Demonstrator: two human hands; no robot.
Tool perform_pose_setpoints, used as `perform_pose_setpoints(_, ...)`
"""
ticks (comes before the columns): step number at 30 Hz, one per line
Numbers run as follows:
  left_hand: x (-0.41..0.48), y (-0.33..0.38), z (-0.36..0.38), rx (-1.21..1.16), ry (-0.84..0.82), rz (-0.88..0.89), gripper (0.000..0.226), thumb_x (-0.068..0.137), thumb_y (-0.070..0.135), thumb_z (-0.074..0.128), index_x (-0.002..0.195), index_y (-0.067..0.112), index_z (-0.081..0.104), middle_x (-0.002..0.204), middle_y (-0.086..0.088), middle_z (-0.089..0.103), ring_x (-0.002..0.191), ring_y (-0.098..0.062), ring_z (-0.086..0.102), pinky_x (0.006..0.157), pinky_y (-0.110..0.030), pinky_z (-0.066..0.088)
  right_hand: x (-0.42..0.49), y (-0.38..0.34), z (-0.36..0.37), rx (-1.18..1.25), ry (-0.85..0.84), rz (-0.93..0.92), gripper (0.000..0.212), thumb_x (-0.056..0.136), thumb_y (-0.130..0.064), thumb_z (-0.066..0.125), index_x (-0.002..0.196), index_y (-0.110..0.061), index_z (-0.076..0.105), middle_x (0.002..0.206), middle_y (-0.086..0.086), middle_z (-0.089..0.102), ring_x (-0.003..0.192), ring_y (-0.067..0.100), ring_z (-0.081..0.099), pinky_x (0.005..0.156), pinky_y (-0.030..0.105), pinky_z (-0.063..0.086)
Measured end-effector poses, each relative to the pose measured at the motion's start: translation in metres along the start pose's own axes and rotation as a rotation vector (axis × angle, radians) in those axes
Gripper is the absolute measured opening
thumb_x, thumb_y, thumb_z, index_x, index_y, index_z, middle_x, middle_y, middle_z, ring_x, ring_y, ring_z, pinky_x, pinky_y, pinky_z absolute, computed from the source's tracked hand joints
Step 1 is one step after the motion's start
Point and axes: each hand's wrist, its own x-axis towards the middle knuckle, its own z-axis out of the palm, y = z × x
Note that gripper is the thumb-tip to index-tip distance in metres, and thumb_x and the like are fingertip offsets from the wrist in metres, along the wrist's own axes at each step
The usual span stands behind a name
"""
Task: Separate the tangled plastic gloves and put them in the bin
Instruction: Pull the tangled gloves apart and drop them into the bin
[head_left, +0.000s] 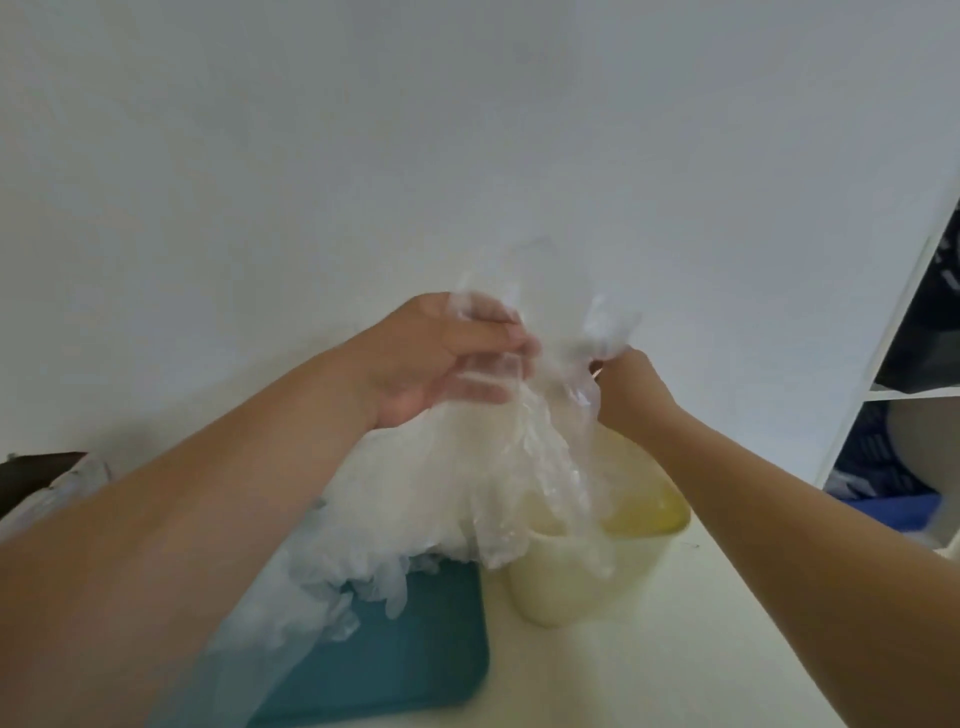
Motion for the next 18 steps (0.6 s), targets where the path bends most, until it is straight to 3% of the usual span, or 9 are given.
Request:
perform_pose_setpoints(2, 0.028, -0.018, 0.010, 0.065, 0.043, -0.062, 0.020, 0.089, 0.005, 0.079, 0.104, 0.013, 0.068, 0.091, -0.007, 0.077, 0.078, -0.019, 0.072, 0.062, -0.030, 0.060, -0.005, 0.003, -0.015, 0.196, 0.073, 0.010, 0.039, 0.089, -0.019, 0.072, 0.127, -0.017, 0.063, 0.121, 0.000, 0.063, 0.107, 0.020, 0.062, 0.084, 0.025, 0.041)
perform_pose_setpoints(3, 0.040, -0.028, 0.014, 0.091, 0.067, -0.096, 0.022, 0.087, 0.004, 0.081, 0.104, 0.012, 0.069, 0.085, -0.006, 0.075, 0.070, -0.017, 0.069, 0.057, -0.028, 0.057, -0.007, 0.004, -0.023, 0.186, 0.117, -0.033, 0.045, 0.088, -0.022, 0.075, 0.131, -0.019, 0.063, 0.123, 0.000, 0.065, 0.106, 0.019, 0.063, 0.086, 0.025, 0.044)
perform_pose_setpoints(7, 0.072, -0.064, 0.031, 0.171, 0.159, -0.175, 0.028, 0.081, -0.004, 0.084, 0.102, 0.008, 0.070, 0.081, -0.009, 0.070, 0.054, -0.013, 0.066, 0.049, -0.023, 0.053, -0.015, 0.007, -0.046, 0.238, 0.278, -0.031, 0.034, 0.098, -0.028, 0.066, 0.131, -0.022, 0.065, 0.119, -0.002, 0.067, 0.103, 0.016, 0.067, 0.101, 0.037, 0.053)
perform_pose_setpoints(10, 0.085, -0.074, 0.041, 0.203, 0.223, -0.174, 0.031, 0.079, -0.002, 0.086, 0.104, 0.007, 0.069, 0.084, -0.009, 0.068, 0.056, -0.013, 0.066, 0.051, -0.022, 0.055, -0.025, -0.005, -0.059, 0.275, 0.366, -0.078, 0.028, 0.103, -0.024, 0.051, 0.125, -0.023, 0.068, 0.120, -0.008, 0.067, 0.099, 0.006, 0.064, 0.092, 0.029, 0.053)
perform_pose_setpoints(12, 0.090, -0.078, 0.044, 0.234, 0.255, -0.168, 0.033, 0.078, 0.000, 0.088, 0.105, 0.005, 0.068, 0.084, -0.011, 0.067, 0.055, -0.015, 0.065, 0.052, -0.025, 0.058, -0.036, -0.020, -0.062, 0.301, 0.294, -0.119, 0.027, 0.105, -0.026, 0.050, 0.120, -0.024, 0.072, 0.109, -0.012, 0.068, 0.091, 0.001, 0.063, 0.082, 0.019, 0.049)
perform_pose_setpoints(14, 0.095, -0.080, 0.045, 0.281, 0.270, -0.182, 0.033, 0.076, 0.004, 0.089, 0.103, 0.004, 0.069, 0.081, -0.011, 0.068, 0.061, -0.019, 0.068, 0.068, -0.036, 0.065, -0.046, -0.036, -0.057, 0.195, 0.098, -0.191, 0.026, 0.105, -0.031, 0.052, 0.117, -0.023, 0.073, 0.111, -0.015, 0.069, 0.102, 0.002, 0.062, 0.084, 0.013, 0.044)
perform_pose_setpoints(16, 0.096, -0.081, 0.042, 0.222, 0.219, -0.239, 0.022, 0.080, 0.002, 0.082, 0.098, 0.006, 0.070, 0.077, -0.007, 0.071, 0.067, -0.017, 0.071, 0.075, -0.035, 0.064, -0.055, -0.046, -0.040, -0.017, -0.167, -0.225, 0.027, 0.105, -0.036, 0.051, 0.123, -0.024, 0.067, 0.121, -0.013, 0.064, 0.116, 0.008, 0.059, 0.087, 0.017, 0.042)
perform_pose_setpoints(18, 0.092, -0.080, 0.034, 0.100, 0.154, -0.294, 0.019, 0.088, -0.005, 0.070, 0.104, 0.007, 0.070, 0.090, -0.007, 0.073, 0.081, -0.015, 0.073, 0.074, -0.029, 0.059, -0.059, -0.046, -0.019, -0.182, -0.406, -0.200, 0.047, 0.106, -0.039, 0.045, 0.150, -0.023, 0.043, 0.146, -0.001, 0.054, 0.133, 0.021, 0.053, 0.103, 0.028, 0.040)
